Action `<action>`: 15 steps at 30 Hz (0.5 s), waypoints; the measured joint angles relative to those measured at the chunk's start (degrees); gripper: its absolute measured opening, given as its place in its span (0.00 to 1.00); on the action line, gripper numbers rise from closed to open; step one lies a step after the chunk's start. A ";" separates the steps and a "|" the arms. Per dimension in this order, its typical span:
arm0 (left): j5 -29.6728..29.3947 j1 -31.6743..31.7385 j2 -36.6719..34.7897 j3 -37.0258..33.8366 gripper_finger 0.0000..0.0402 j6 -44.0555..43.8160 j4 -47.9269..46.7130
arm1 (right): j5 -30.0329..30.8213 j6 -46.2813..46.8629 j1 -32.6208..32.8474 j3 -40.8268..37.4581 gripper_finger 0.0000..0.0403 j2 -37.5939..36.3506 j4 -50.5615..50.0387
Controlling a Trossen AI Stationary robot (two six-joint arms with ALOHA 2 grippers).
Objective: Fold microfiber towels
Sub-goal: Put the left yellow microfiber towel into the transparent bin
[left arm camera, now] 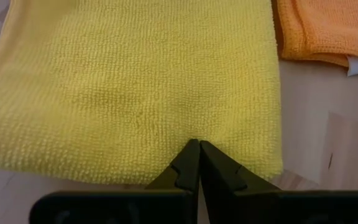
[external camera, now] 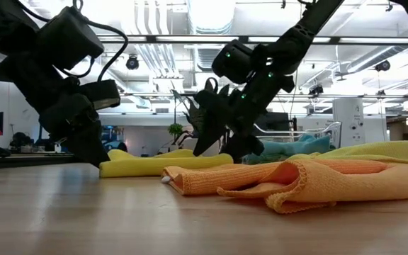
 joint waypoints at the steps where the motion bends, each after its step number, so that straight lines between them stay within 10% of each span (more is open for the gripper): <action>1: 0.00 0.00 0.00 -0.02 0.00 0.02 0.00 | 0.02 0.00 0.10 0.00 0.74 0.38 0.32; 15: 0.07 0.00 0.00 -0.11 0.00 0.02 0.22 | -6.07 -0.62 1.24 0.02 0.65 2.33 11.49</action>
